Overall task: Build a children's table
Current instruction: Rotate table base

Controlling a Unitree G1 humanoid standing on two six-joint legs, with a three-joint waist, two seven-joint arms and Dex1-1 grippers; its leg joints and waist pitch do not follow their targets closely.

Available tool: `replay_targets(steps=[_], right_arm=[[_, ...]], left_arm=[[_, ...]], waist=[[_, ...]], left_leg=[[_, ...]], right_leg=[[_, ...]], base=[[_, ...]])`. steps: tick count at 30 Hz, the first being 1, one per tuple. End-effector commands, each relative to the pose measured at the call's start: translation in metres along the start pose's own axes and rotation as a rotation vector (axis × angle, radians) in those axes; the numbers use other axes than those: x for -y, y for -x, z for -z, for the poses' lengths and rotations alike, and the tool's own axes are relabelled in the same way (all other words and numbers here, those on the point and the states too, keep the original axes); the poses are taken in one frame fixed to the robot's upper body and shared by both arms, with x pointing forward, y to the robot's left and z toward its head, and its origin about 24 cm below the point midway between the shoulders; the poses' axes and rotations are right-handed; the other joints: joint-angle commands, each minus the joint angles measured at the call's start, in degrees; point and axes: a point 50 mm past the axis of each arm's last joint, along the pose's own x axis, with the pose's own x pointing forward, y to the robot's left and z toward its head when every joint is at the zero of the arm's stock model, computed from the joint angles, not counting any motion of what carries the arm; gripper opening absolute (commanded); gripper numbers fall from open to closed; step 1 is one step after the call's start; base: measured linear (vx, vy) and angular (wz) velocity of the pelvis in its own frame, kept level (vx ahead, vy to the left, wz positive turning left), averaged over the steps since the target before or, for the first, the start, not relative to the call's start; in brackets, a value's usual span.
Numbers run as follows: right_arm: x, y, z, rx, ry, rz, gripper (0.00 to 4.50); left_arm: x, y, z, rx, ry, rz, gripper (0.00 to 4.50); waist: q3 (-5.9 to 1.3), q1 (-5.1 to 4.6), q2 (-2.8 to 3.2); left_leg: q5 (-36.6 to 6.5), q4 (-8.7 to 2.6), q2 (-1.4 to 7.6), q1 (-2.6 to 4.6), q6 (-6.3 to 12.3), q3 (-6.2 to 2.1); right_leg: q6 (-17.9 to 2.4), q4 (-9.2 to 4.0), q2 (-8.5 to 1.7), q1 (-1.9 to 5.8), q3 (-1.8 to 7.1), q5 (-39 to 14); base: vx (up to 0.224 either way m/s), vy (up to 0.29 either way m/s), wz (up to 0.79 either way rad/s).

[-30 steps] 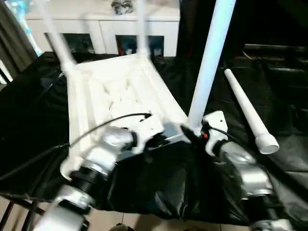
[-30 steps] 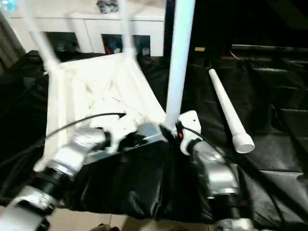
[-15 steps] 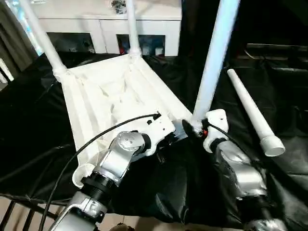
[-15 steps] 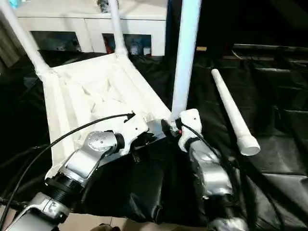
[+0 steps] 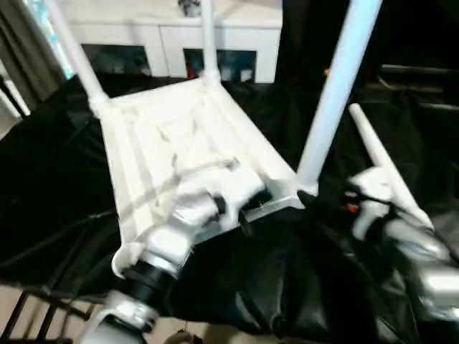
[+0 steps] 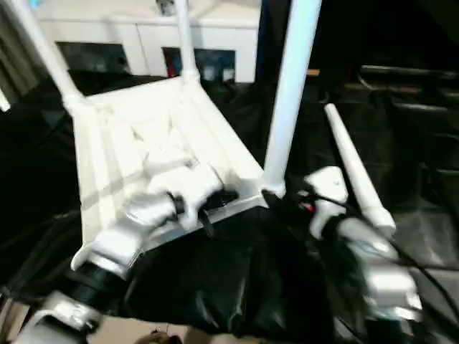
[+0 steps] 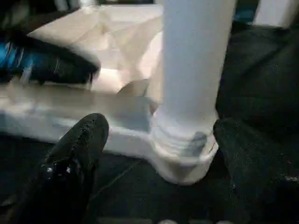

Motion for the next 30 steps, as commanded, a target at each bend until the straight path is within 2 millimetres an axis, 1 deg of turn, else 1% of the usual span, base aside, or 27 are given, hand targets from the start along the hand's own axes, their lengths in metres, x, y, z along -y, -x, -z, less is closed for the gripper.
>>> replay_targets(steps=[1,2,3,4,5,6,7,8,9,10,11,13,14,15,16,18,19,20,21,22,23,24,25,26,28,29,30], right_arm=[[-0.005,0.001,-0.002,-0.018,0.009,-0.059,4.12],[-0.005,0.001,-0.002,-0.020,0.010,-0.063,4.12],[-0.013,-0.002,0.002,-0.064,0.013,-0.126,4.12],[-0.019,-0.005,0.004,-0.093,0.018,-0.167,4.12],[-0.025,-0.007,0.007,-0.121,0.024,-0.203,4.12],[-0.030,-0.010,0.009,-0.145,0.030,-0.226,4.12],[-0.032,-0.012,0.011,-0.157,0.036,-0.232,4.12],[-0.034,-0.014,0.012,-0.168,0.040,-0.235,4.12],[-0.037,-0.018,0.016,-0.194,0.050,-0.232,4.12],[-0.037,-0.018,0.016,-0.194,0.050,-0.232,4.12],[-0.040,-0.023,0.019,-0.214,0.063,-0.227,4.12],[-0.043,-0.031,0.025,-0.251,0.079,-0.215,4.12],[-0.043,-0.034,0.025,-0.256,0.081,-0.212,3.93],[-0.043,-0.038,0.026,-0.263,0.075,-0.197,3.82],[-0.043,-0.040,0.025,-0.264,0.075,-0.191,3.74],[-0.041,-0.047,0.024,-0.271,0.077,-0.154,3.72],[-0.040,-0.050,0.024,-0.271,0.080,-0.140,3.45],[-0.039,-0.052,0.023,-0.270,0.081,-0.136,3.36],[-0.039,-0.053,0.023,-0.270,0.081,-0.135,3.33],[-0.039,-0.055,0.022,-0.271,0.094,-0.129,3.33],[-0.039,-0.055,0.022,-0.271,0.094,-0.129,3.29],[-0.038,-0.058,0.022,-0.274,0.104,-0.116,3.02],[-0.037,-0.061,0.021,-0.273,0.112,-0.104,3.02],[-0.035,-0.064,0.022,-0.275,0.116,-0.088,2.92],[-0.033,-0.067,0.022,-0.281,0.121,-0.078,2.82],[-0.033,-0.068,0.023,-0.289,0.127,-0.074,2.71],[-0.032,-0.068,0.023,-0.293,0.131,-0.072,2.47]], left_arm=[[-0.021,0.014,-0.008,0.018,-0.002,-0.079,0.91],[-0.022,0.016,-0.008,0.016,-0.003,-0.088,0.91],[-0.048,0.033,-0.007,-0.039,-0.045,-0.252,0.91],[-0.064,0.044,-0.005,-0.084,-0.073,-0.363,0.91],[-0.078,0.055,-0.002,-0.126,-0.092,-0.459,0.91],[-0.088,0.065,0.000,-0.161,-0.105,-0.531,0.91],[-0.092,0.070,0.002,-0.183,-0.112,-0.564,0.91],[-0.096,0.075,0.003,-0.200,-0.118,-0.589,0.91],[-0.101,0.085,0.008,-0.243,-0.118,-0.626,0.91],[-0.101,0.085,0.008,-0.243,-0.118,-0.626,0.91],[-0.105,0.094,0.012,-0.289,-0.121,-0.666,0.64],[-0.111,0.107,0.023,-0.391,-0.137,-0.730,0.64],[-0.113,0.112,0.026,-0.419,-0.146,-0.752,0.55],[-0.112,0.114,0.031,-0.441,-0.136,-0.751,0.41],[-0.112,0.114,0.032,-0.446,-0.132,-0.747,0.28],[-0.108,0.115,0.042,-0.489,-0.111,-0.710,0.21],[-0.105,0.115,0.047,-0.519,-0.104,-0.682,0.15],[-0.103,0.115,0.051,-0.541,-0.104,-0.667,0.07],[-0.103,0.115,0.052,-0.548,-0.104,-0.663,0.00],[-0.102,0.117,0.055,-0.575,-0.112,-0.657,0.00],[-0.102,0.117,0.055,-0.575,-0.112,-0.657,0.00],[-0.102,0.118,0.058,-0.595,-0.113,-0.645,0.00],[-0.101,0.119,0.060,-0.608,-0.107,-0.627,0.00],[-0.098,0.119,0.062,-0.625,-0.099,-0.597,0.00],[-0.094,0.120,0.065,-0.665,-0.094,-0.540,0.00],[-0.091,0.122,0.068,-0.691,-0.096,-0.505,0.00],[-0.090,0.122,0.069,-0.708,-0.096,-0.482,0.00]], waist=[[-3.44,0.11,-1.03],[-3.39,0.05,-1.08],[-3.41,0.13,-0.84],[-3.34,-0.03,-0.88],[-3.34,-0.11,-0.91],[-3.37,-0.27,-0.81],[-3.45,-0.26,-0.83],[-3.51,-0.32,-0.72],[-3.53,-0.24,-0.75],[-3.59,-0.11,-0.59],[-3.69,0.13,-0.65],[-3.74,0.30,-0.50],[-3.71,0.17,-1.10],[-3.73,0.36,-0.85],[-3.72,0.41,-0.74],[-3.60,0.52,-0.88],[-3.58,0.54,-0.86],[-3.58,0.54,-0.86],[-3.56,0.54,-0.69],[-3.57,0.60,-0.70],[-3.63,0.52,-0.72],[-3.62,0.53,-0.76],[-3.62,0.41,-0.67],[-3.54,0.34,-0.79],[-3.53,0.26,-0.55],[-3.43,0.15,-0.62],[-3.37,0.15,-0.58]], left_leg=[[-13.91,-3.83,1.61,0.50,4.07,-0.47],[-14.07,-3.80,1.55,0.61,3.85,-0.43],[-14.26,-3.76,1.52,0.65,3.66,-0.49],[-14.87,-3.79,1.37,0.56,3.20,-0.68],[-15.04,-3.78,1.28,0.67,3.02,-0.67],[-14.85,-3.82,1.24,0.61,2.61,-0.84],[-14.53,-3.84,1.30,0.63,2.39,-0.92],[-14.23,-3.83,1.42,0.76,2.14,-0.90],[-14.08,-3.79,1.52,0.83,1.97,-0.90],[-13.49,-3.85,1.59,0.79,1.85,-0.86],[-13.41,-3.77,1.71,0.94,1.76,-0.84],[-13.11,-3.76,1.65,0.89,1.44,-0.85],[-13.05,-3.78,1.54,0.72,1.42,-0.76],[-12.94,-3.81,1.61,0.81,1.30,-0.83],[-13.02,-3.79,1.58,0.91,1.23,-0.80],[-13.65,-3.90,1.55,0.91,0.93,-0.73],[-13.94,-4.00,1.59,0.89,0.59,-0.79],[-13.94,-4.00,1.59,0.89,0.59,-0.79],[-14.80,-4.04,1.65,1.00,0.18,-0.79],[-14.93,-4.05,1.67,1.02,0.12,-0.76],[-14.66,-4.05,1.60,0.86,-0.01,-0.85],[-14.61,-4.05,1.54,0.84,0.03,-0.81],[-14.61,-4.05,1.52,0.86,0.03,-0.83],[-14.89,-4.06,1.47,0.82,-0.02,-0.81],[-15.38,-4.16,1.53,0.94,-0.44,-0.87],[-16.18,-4.18,1.48,0.99,-0.58,-0.83],[-16.63,-4.23,1.51,1.12,-0.63,-0.80]], right_leg=[[-9.90,-5.11,-2.55,2.84,1.96,-15.79],[-9.72,-5.18,-2.51,2.69,1.96,-16.26],[-9.72,-5.12,-2.52,2.67,1.90,-16.50],[-8.61,-5.03,-2.22,2.74,1.80,-16.90],[-8.15,-5.16,-2.09,2.66,1.77,-17.27],[-7.68,-4.97,-2.13,2.76,1.75,-17.09],[-7.71,-4.93,-2.19,2.77,1.72,-16.85],[-8.35,-4.86,-2.23,2.58,1.80,-15.94],[-8.77,-4.75,-2.23,2.49,1.85,-15.25],[-9.83,-4.41,-2.26,2.40,1.96,-13.67],[-10.10,-4.35,-2.31,2.29,2.00,-13.07],[-10.61,-3.99,-2.23,2.21,2.00,-11.49],[-10.63,-4.00,-2.24,2.35,2.02,-10.67],[-10.73,-3.90,-2.41,2.40,2.06,-10.52],[-10.98,-3.94,-2.45,2.28,2.07,-10.54],[-11.18,-4.06,-2.52,2.22,2.13,-11.63],[-10.96,-4.03,-2.59,2.22,2.14,-12.26],[-10.96,-4.03,-2.59,2.22,2.14,-12.26],[-10.69,-4.14,-2.61,2.14,2.22,-12.59],[-10.64,-4.15,-2.63,2.15,2.26,-12.36],[-10.61,-3.96,-2.59,2.30,2.21,-11.62],[-10.57,-4.03,-2.58,2.32,2.21,-11.43],[-10.77,-4.01,-2.62,2.32,2.21,-11.10],[-10.80,-4.04,-2.67,2.32,2.21,-11.81],[-10.69,-4.09,-2.74,2.29,2.18,-13.16],[-10.54,-4.17,-2.63,2.20,2.21,-14.12],[-10.43,-4.32,-2.69,2.10,2.29,-14.84]], base=[[0.000,0.000,0.00],[0.000,0.000,0.00],[0.000,0.000,0.00],[0.000,0.000,0.00],[0.000,0.000,0.00],[0.000,0.000,0.00],[0.000,0.000,0.00],[0.000,0.000,0.00],[0.000,0.000,0.00],[0.000,0.000,0.00],[0.000,0.000,0.00],[0.000,0.000,0.00],[0.000,0.000,0.00],[0.000,0.000,0.00],[0.000,0.000,0.00],[0.000,0.000,0.00],[0.000,0.000,0.00],[0.000,0.000,0.00],[0.000,0.000,0.00],[0.000,0.000,0.00],[0.000,0.000,0.00],[0.000,0.000,0.00],[0.000,0.000,0.00],[0.000,0.000,0.00],[0.000,0.000,0.00],[0.000,0.000,0.00],[0.000,0.000,0.00]])
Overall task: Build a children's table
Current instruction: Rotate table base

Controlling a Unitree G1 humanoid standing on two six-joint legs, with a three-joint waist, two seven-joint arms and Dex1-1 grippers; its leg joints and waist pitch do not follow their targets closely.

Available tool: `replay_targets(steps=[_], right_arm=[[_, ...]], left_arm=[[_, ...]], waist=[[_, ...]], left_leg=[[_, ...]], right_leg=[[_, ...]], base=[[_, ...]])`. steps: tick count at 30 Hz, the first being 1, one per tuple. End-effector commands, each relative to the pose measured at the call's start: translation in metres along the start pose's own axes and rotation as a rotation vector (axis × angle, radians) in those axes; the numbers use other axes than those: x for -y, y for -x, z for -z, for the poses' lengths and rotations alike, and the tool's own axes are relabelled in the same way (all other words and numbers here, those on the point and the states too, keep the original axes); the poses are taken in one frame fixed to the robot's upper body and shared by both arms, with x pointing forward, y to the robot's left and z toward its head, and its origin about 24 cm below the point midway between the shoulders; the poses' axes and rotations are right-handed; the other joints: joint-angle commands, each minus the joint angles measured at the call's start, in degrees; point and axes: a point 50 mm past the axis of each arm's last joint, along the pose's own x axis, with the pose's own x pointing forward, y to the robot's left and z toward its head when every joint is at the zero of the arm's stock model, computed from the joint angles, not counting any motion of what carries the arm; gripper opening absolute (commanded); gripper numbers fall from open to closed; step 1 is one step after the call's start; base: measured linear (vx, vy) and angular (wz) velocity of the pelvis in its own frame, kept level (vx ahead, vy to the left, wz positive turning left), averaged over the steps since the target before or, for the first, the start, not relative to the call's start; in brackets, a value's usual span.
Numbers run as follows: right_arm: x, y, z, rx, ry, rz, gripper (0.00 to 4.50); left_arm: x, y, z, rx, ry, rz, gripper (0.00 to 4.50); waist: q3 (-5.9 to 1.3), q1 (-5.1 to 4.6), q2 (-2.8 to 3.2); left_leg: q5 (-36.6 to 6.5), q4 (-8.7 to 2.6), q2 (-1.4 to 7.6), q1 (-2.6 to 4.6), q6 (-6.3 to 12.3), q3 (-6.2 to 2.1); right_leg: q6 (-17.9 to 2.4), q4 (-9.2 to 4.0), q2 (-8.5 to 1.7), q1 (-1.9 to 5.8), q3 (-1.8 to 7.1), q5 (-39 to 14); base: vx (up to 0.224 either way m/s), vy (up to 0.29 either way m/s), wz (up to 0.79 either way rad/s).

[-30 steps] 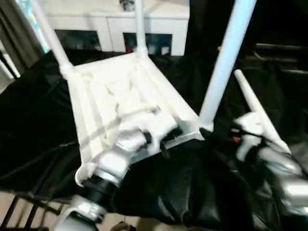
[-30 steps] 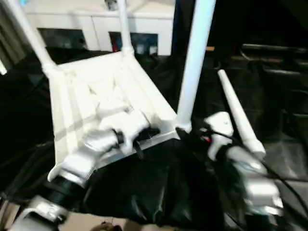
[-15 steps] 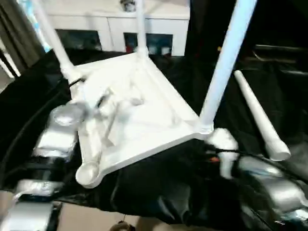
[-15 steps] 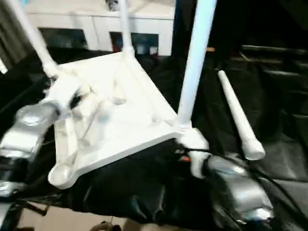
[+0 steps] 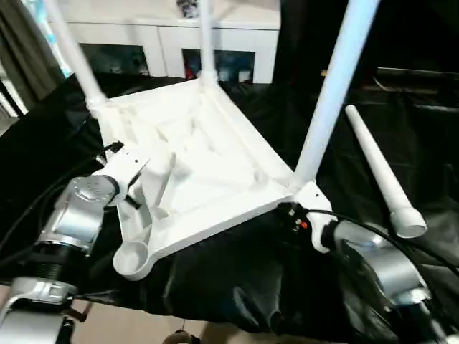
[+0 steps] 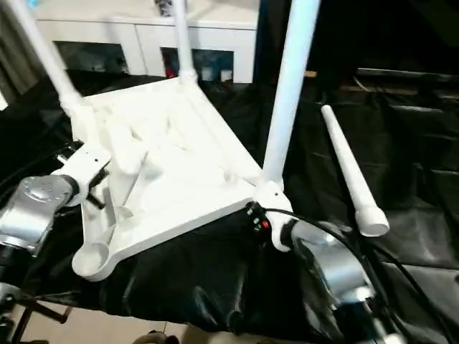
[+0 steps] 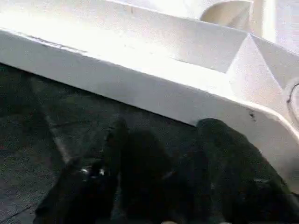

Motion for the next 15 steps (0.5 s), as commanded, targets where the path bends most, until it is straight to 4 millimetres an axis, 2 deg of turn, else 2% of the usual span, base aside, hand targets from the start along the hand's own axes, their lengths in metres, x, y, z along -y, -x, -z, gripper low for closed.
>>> replay_targets(steps=[1,3,4,5,6,7,8,9,14,15], right_arm=[[0.001,-0.004,-0.002,-0.009,0.027,0.005,2.42],[0.003,-0.008,-0.003,-0.010,0.039,0.006,2.32],[0.004,-0.009,-0.004,-0.008,0.042,0.007,2.19],[0.005,-0.010,-0.004,-0.005,0.044,0.010,2.06],[0.009,-0.014,-0.008,-0.001,0.056,0.033,1.98],[0.009,-0.014,-0.008,-0.001,0.058,0.035,1.87],[0.010,-0.015,-0.009,0.001,0.060,0.038,1.87],[0.012,-0.018,-0.011,0.007,0.063,0.044,1.62],[0.016,-0.027,-0.019,0.027,0.070,0.060,1.42],[0.017,-0.028,-0.020,0.029,0.073,0.063,1.18]], left_arm=[[0.012,0.001,0.011,-0.068,-0.048,0.107,0.00],[0.018,0.005,0.016,-0.100,-0.095,0.192,0.00],[0.019,0.006,0.017,-0.105,-0.104,0.208,0.00],[0.019,0.006,0.018,-0.108,-0.110,0.219,0.00],[0.021,0.011,0.016,-0.089,-0.156,0.269,0.00],[0.021,0.011,0.016,-0.086,-0.160,0.275,0.00],[0.023,0.012,0.015,-0.078,-0.154,0.299,0.00],[0.029,0.014,0.012,-0.047,-0.155,0.365,0.00],[0.055,0.025,-0.002,0.050,-0.189,0.596,0.00],[0.059,0.026,-0.004,0.063,-0.192,0.627,0.00]], waist=[[-3.51,0.01,0.08],[-3.51,-0.09,0.31],[-3.57,-0.01,0.40],[-3.45,-0.20,0.18],[-3.50,-0.15,0.28],[-3.49,-0.55,0.22],[-3.51,-0.52,0.28],[-3.51,-0.50,0.41],[-3.47,-0.90,0.51],[-3.54,-0.88,0.61]], left_leg=[[-17.14,-4.47,1.64,1.15,-0.83,-0.77],[-17.74,-4.56,1.80,1.11,-1.14,-0.79],[-18.04,-4.51,1.83,1.36,-1.34,-0.80],[-18.14,-4.56,1.64,1.07,-1.27,-0.76],[-18.16,-4.50,1.63,1.18,-1.24,-0.75],[-17.62,-4.61,1.53,0.73,-1.23,-0.83],[-17.54,-4.59,1.58,0.85,-1.33,-0.84],[-18.03,-4.45,1.62,1.28,-1.36,-0.70],[-18.75,-4.53,1.67,1.27,-1.57,-0.64],[-18.50,-4.45,1.62,1.34,-1.58,-0.59]], right_leg=[[-10.36,-4.59,-2.84,2.09,2.26,-15.39],[-10.59,-4.53,-2.77,2.03,2.30,-14.77],[-10.89,-4.55,-2.81,1.90,2.30,-14.50],[-11.23,-4.41,-2.72,2.16,2.28,-14.04],[-11.45,-4.44,-2.85,2.08,2.30,-13.79],[-11.62,-4.24,-2.81,2.49,2.21,-13.49],[-11.69,-4.21,-2.85,2.41,2.19,-13.51],[-11.98,-4.37,-2.82,2.07,2.28,-13.55],[-13.23,-4.19,-2.72,2.07,2.26,-13.15],[-13.58,-4.07,-2.69,2.12,2.30,-12.28]], base=[[0.000,0.000,0.00],[0.000,0.000,0.00],[0.000,0.000,0.00],[0.000,0.000,0.00],[0.000,0.000,0.00],[0.000,0.000,0.00],[0.000,0.000,0.00],[0.000,0.000,0.00],[0.000,0.000,0.00],[0.000,0.000,0.00]])
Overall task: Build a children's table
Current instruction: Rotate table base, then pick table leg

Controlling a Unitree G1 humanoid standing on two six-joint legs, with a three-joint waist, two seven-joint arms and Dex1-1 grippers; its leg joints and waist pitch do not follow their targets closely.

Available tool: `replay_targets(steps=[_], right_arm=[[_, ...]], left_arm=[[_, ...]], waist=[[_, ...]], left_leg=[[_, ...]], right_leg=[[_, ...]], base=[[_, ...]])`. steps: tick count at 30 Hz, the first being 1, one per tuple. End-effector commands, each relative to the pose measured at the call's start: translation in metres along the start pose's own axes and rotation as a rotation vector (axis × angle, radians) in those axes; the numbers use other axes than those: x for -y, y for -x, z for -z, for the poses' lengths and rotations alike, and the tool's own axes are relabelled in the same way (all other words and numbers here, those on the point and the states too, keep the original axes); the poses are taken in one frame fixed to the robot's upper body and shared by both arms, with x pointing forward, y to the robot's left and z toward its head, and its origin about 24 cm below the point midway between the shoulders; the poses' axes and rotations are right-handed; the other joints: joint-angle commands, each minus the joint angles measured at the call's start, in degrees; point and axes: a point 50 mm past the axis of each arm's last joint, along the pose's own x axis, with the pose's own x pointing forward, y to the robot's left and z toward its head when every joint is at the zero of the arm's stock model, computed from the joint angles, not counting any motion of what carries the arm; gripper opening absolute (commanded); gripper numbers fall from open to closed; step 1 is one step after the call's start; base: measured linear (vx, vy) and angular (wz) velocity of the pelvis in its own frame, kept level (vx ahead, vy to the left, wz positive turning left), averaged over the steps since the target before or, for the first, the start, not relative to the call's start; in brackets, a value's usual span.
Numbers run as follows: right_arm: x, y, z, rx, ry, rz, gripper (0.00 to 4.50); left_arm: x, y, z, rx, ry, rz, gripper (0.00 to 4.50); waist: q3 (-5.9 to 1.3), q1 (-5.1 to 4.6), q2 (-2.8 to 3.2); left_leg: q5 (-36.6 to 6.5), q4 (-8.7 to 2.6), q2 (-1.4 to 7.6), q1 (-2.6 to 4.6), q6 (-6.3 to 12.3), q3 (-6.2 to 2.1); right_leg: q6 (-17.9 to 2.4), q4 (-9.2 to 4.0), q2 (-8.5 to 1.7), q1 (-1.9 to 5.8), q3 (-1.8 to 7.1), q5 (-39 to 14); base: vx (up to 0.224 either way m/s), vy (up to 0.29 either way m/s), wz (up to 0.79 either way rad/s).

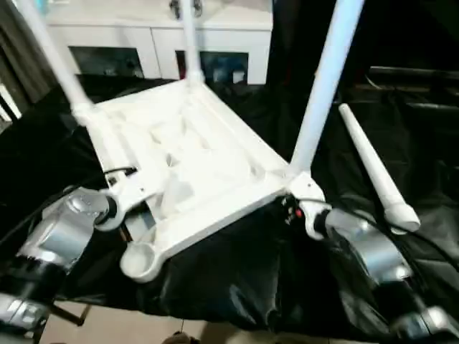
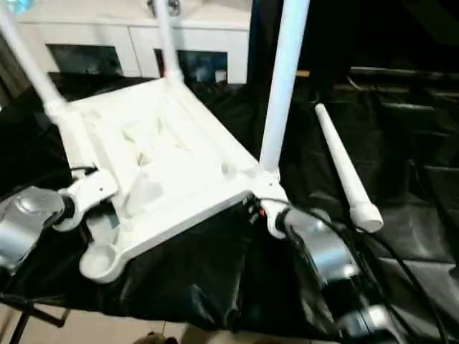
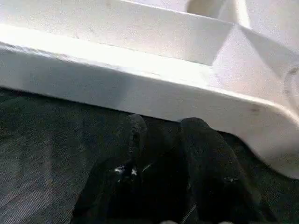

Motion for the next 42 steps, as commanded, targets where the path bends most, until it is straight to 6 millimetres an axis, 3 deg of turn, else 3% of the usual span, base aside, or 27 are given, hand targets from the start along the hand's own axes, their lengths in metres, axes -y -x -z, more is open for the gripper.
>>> replay_targets(steps=[1,3,8,10,11,12,14,18,19,20,26,27,30,31,35,37,42], right_arm=[[0.000,-0.007,-0.014,0.049,0.037,0.003,1.13],[0.002,-0.011,-0.018,0.053,0.049,0.014,0.96],[0.004,-0.016,-0.023,0.069,0.056,0.021,0.64],[0.004,-0.018,-0.024,0.075,0.057,0.023,0.30],[0.004,-0.018,-0.024,0.075,0.057,0.023,0.27],[0.004,-0.019,-0.024,0.075,0.059,0.034,0.25],[0.004,-0.020,-0.024,0.075,0.061,0.040,0.17],[0.006,-0.019,-0.021,0.078,0.056,0.051,0.07],[0.007,-0.019,-0.021,0.078,0.056,0.056,0.07],[0.009,-0.017,-0.021,0.083,0.055,0.072,0.07],[0.033,0.000,-0.025,0.065,0.017,0.226,0.07],[0.044,0.011,-0.033,0.126,-0.089,0.230,0.32],[0.053,0.017,-0.036,0.135,-0.095,0.264,0.40],[0.068,0.025,-0.038,0.116,-0.101,0.325,0.46],[0.095,0.038,-0.041,0.079,-0.180,0.445,0.79],[0.101,0.040,-0.041,0.055,-0.194,0.473,0.93],[0.120,0.048,-0.037,-0.050,-0.223,0.560,1.37]], left_arm=[[0.024,-0.010,-0.016,0.080,-0.039,0.181,0.00],[0.036,-0.015,-0.028,0.136,-0.056,0.255,0.00],[0.054,-0.026,-0.053,0.231,-0.090,0.338,0.00],[0.060,-0.032,-0.067,0.269,-0.097,0.354,0.00],[0.060,-0.032,-0.067,0.269,-0.097,0.354,0.00],[0.058,-0.043,-0.079,0.305,-0.098,0.289,0.00],[0.055,-0.049,-0.086,0.321,-0.095,0.249,0.00],[0.050,-0.056,-0.101,0.363,-0.075,0.191,0.00],[0.049,-0.058,-0.103,0.365,-0.077,0.177,0.00],[0.046,-0.060,-0.107,0.363,-0.096,0.151,0.00],[0.047,-0.048,-0.110,0.424,-0.111,0.188,0.00],[0.044,-0.040,-0.106,0.440,-0.084,0.172,0.00],[0.040,-0.036,-0.105,0.455,-0.071,0.145,0.00],[0.039,-0.029,-0.102,0.461,-0.062,0.141,0.32],[0.041,-0.019,-0.101,0.495,-0.046,0.162,0.48],[0.042,-0.017,-0.101,0.507,-0.045,0.172,0.79],[0.044,-0.011,-0.106,0.564,-0.034,0.182,1.05]], waist=[[-3.58,0.18,0.49],[-3.55,0.13,0.50],[-3.86,-0.34,0.28],[-3.90,-0.53,0.21],[-3.94,-0.56,0.15],[-3.95,-0.74,0.60],[-4.02,-0.73,0.36],[-4.05,-0.93,0.66],[-3.96,-1.04,0.47],[-4.12,-0.88,0.86],[-4.21,-0.77,1.05],[-4.25,-0.66,1.76],[-4.13,-0.55,1.39],[-4.13,-0.42,1.64],[-4.11,-0.48,1.85],[-4.05,-0.37,1.83],[-4.13,-0.25,1.71]], left_leg=[[-18.27,-4.41,1.63,1.18,-1.54,-0.60],[-18.17,-4.33,1.66,1.29,-1.50,-0.40],[-14.15,-4.04,1.45,0.73,-0.73,-0.42],[-13.18,-3.86,1.36,0.72,-0.16,-0.31],[-12.65,-3.78,1.33,0.65,0.19,-0.31],[-12.69,-3.70,1.27,0.67,0.36,-0.28],[-12.76,-3.54,1.21,0.82,0.71,-0.20],[-13.31,-3.49,1.22,0.72,1.04,-0.34],[-13.31,-3.46,1.18,0.67,1.28,-0.23],[-12.85,-3.35,1.19,0.77,1.48,-0.30],[-11.43,-3.29,1.32,0.73,2.00,-0.39],[-11.48,-3.24,1.33,0.87,2.12,-0.36],[-12.18,-3.25,1.24,0.82,2.24,-0.27],[-12.48,-3.19,1.21,0.92,2.14,-0.23],[-12.81,-3.13,1.04,0.90,1.41,-0.18],[-12.70,-3.00,0.97,0.91,1.43,-0.08],[-11.45,-2.80,0.84,0.60,1.70,-0.04]], right_leg=[[-13.60,-4.01,-2.78,2.19,2.29,-12.07],[-13.93,-4.05,-2.57,2.18,2.30,-11.23],[-14.31,-3.52,-2.60,2.95,2.18,-6.98],[-14.73,-3.48,-2.50,3.05,2.16,-5.91],[-14.95,-3.46,-2.53,3.17,2.14,-5.50],[-15.06,-3.54,-2.45,3.13,2.10,-5.13],[-15.17,-3.61,-2.32,3.19,2.10,-4.85],[-15.01,-3.72,-2.40,3.38,1.97,-5.75],[-14.96,-3.94,-2.34,3.33,1.99,-6.00],[-15.04,-3.81,-2.43,3.38,2.01,-5.86],[-15.33,-3.61,-2.31,3.49,1.93,-4.34],[-15.56,-3.50,-2.26,3.43,1.93,-3.71],[-15.42,-3.58,-2.08,3.36,1.81,-4.52],[-15.06,-3.72,-2.17,3.29,1.83,-5.94],[-14.96,-3.80,-2.20,3.20,1.75,-8.88],[-14.76,-3.92,-2.15,3.07,1.74,-9.57],[-14.71,-3.80,-2.11,3.21,1.60,-9.26]], base=[[0.000,0.000,0.00],[0.000,0.000,0.00],[0.000,0.000,0.00],[0.000,0.000,0.00],[0.000,0.000,0.00],[0.000,0.000,0.00],[0.000,0.000,0.00],[0.000,0.000,0.00],[0.000,0.000,0.00],[0.000,0.000,0.00],[0.000,0.000,0.00],[0.000,0.000,0.00],[0.000,0.000,0.00],[0.000,0.000,0.00],[0.000,0.000,0.00],[0.000,0.000,0.00],[0.000,0.000,0.00]])
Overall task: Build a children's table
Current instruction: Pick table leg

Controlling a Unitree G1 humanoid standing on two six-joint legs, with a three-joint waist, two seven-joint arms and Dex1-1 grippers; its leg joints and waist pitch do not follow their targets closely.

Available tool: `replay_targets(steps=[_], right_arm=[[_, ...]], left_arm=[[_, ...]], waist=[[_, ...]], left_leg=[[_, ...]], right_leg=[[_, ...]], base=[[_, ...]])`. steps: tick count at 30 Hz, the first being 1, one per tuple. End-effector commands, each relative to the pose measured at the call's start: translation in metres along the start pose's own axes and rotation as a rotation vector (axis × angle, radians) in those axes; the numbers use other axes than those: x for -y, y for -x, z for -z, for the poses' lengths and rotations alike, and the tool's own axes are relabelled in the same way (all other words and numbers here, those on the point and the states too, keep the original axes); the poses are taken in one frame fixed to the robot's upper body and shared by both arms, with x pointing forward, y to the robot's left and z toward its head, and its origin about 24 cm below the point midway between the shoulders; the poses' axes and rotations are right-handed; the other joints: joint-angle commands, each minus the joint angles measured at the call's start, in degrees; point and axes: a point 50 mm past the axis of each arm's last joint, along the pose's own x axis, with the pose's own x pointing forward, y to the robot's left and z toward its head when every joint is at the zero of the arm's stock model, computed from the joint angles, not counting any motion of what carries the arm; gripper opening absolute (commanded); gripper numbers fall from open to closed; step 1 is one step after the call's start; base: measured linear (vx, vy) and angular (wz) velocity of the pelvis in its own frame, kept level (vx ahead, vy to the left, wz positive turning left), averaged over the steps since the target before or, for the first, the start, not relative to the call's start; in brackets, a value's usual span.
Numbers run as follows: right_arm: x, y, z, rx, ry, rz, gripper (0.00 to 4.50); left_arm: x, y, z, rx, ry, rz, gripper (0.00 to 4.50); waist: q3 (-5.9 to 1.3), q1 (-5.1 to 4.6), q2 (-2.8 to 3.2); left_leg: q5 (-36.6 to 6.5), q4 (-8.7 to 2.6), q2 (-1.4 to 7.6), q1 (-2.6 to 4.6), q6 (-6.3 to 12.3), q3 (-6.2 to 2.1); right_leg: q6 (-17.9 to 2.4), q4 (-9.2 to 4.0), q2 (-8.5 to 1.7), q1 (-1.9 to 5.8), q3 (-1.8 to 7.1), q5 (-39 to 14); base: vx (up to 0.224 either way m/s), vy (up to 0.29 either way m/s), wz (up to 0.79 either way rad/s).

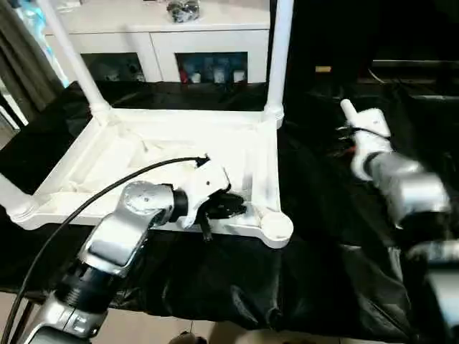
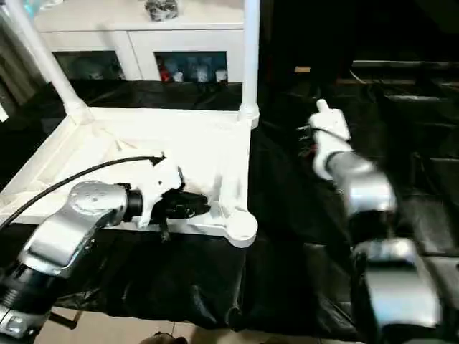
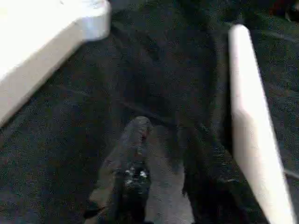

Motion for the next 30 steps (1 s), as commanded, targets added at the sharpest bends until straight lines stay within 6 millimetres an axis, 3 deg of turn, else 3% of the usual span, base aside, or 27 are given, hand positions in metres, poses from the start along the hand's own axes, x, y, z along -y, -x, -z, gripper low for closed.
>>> replay_targets(steps=[1,4,9,14,15,19,21,24,26,27,30], right_arm=[[0.007,-0.002,-0.002,-0.039,-0.020,0.037,1.46],[0.015,-0.003,0.000,-0.080,-0.025,0.078,1.71],[0.027,-0.004,0.002,-0.114,-0.026,0.137,2.20],[0.035,-0.003,0.004,-0.124,-0.030,0.173,2.65],[0.038,-0.002,0.005,-0.128,-0.032,0.184,2.86],[0.041,-0.002,0.008,-0.144,-0.042,0.200,3.10],[0.045,0.000,0.016,-0.198,-0.062,0.213,3.14],[0.048,0.002,0.023,-0.243,-0.097,0.220,3.16],[0.048,0.003,0.026,-0.269,-0.112,0.211,3.16],[0.049,0.004,0.030,-0.294,-0.130,0.203,2.86],[0.049,0.006,0.036,-0.330,-0.147,0.188,2.61]], left_arm=[[-0.001,0.006,-0.004,0.020,0.009,-0.010,1.17],[0.002,0.010,-0.005,0.022,0.020,0.002,1.30],[0.007,0.016,-0.007,0.023,0.039,0.029,1.90],[0.009,0.020,-0.006,0.014,0.049,0.028,2.22],[0.009,0.020,-0.006,0.012,0.050,0.028,2.48],[0.010,0.021,-0.006,0.006,0.046,0.022,2.81],[0.008,0.023,-0.006,-0.005,0.029,0.007,2.93],[0.007,0.024,-0.006,-0.012,0.029,0.005,3.08],[0.007,0.025,-0.006,-0.014,0.031,0.008,3.08],[0.007,0.025,-0.007,-0.014,0.032,0.010,3.13],[0.007,0.026,-0.008,-0.012,0.032,0.014,3.13]], waist=[[-4.18,0.20,-0.70],[-4.24,0.14,-0.73],[-4.15,0.31,-0.85],[-4.14,0.55,-1.15],[-4.04,0.53,-1.22],[-4.10,0.61,-1.12],[-4.00,0.59,-1.43],[-4.00,0.64,-1.21],[-4.03,0.66,-1.42],[-4.09,0.67,-1.37],[-4.01,0.69,-1.47]], left_leg=[[-11.40,-3.03,0.81,0.70,1.70,-0.09],[-10.89,-2.87,0.80,0.58,1.77,-0.08],[-11.33,-2.81,0.83,0.65,2.10,0.03],[-11.38,-2.80,0.84,0.60,2.28,0.05],[-11.67,-2.79,0.78,0.52,2.29,0.10],[-11.37,-2.73,0.78,0.54,2.25,0.10],[-11.99,-2.75,0.75,0.50,2.22,0.15],[-12.20,-2.69,0.74,0.47,2.14,0.12],[-11.99,-2.69,0.75,0.44,2.20,0.16],[-11.66,-2.64,0.74,0.46,2.29,0.14],[-11.82,-2.65,0.77,0.39,2.37,0.19]], right_leg=[[-14.61,-3.87,-2.12,3.21,1.61,-9.22],[-15.32,-3.70,-2.12,3.21,1.47,-8.52],[-15.57,-3.68,-2.08,3.03,1.41,-9.28],[-15.19,-3.64,-2.10,3.06,1.38,-10.03],[-15.18,-3.79,-2.08,3.00,1.37,-10.59],[-14.92,-3.69,-2.02,2.98,1.38,-10.58],[-14.92,-3.84,-2.00,2.95,1.33,-11.28],[-14.88,-3.74,-1.97,2.93,1.31,-11.52],[-14.84,-3.73,-1.98,2.96,1.32,-11.38],[-15.04,-3.59,-1.97,2.97,1.28,-11.16],[-15.02,-3.65,-1.97,2.94,1.27,-11.36]], base=[[0.000,0.000,0.00],[0.000,0.000,0.00],[0.000,0.000,0.00],[0.000,0.000,0.00],[0.000,0.000,0.00],[0.000,0.000,0.00],[0.000,0.000,0.00],[0.000,0.000,0.00],[0.000,0.000,0.00],[0.000,0.000,0.00],[0.000,0.000,0.00]])
